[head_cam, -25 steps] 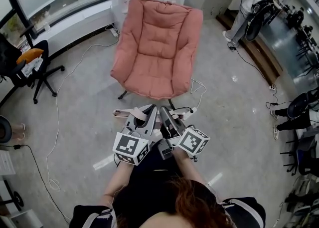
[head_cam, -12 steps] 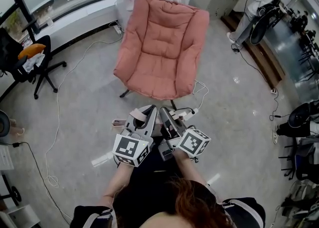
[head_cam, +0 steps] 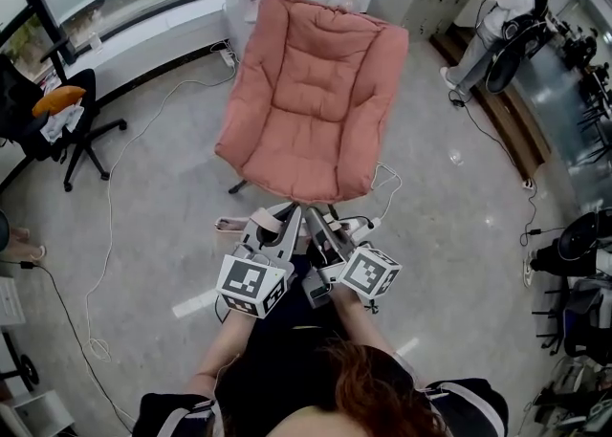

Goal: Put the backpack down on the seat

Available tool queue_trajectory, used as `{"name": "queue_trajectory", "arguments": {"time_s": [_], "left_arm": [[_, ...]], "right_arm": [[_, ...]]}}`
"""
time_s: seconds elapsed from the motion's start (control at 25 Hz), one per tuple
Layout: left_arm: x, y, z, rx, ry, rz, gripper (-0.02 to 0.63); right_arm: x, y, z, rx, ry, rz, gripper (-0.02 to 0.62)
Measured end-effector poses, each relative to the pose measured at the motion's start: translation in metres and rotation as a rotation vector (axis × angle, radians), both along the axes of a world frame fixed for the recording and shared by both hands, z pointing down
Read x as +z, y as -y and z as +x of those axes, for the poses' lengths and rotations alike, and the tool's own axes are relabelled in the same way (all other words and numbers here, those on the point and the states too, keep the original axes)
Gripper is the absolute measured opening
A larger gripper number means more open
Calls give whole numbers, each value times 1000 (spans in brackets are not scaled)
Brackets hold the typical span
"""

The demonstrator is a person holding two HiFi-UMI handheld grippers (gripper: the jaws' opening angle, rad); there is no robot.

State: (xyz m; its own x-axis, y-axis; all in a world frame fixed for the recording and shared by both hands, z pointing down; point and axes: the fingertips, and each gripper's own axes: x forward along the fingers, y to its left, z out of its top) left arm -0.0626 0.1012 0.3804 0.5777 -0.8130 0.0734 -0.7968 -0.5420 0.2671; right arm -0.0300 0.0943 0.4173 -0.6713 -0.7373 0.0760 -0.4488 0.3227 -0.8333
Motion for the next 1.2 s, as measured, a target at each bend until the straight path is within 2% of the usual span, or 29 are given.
{"name": "queue_trajectory", "arguments": {"time_s": [0.6,1.2], "left_arm": [[6,123,30,-27,-9,-46,18],[1,233,56,-48,14,-5,18]], "right_arm": [[5,123,29,-34,4,-41,39],[3,235,56,-58,33,-16,40]]}}
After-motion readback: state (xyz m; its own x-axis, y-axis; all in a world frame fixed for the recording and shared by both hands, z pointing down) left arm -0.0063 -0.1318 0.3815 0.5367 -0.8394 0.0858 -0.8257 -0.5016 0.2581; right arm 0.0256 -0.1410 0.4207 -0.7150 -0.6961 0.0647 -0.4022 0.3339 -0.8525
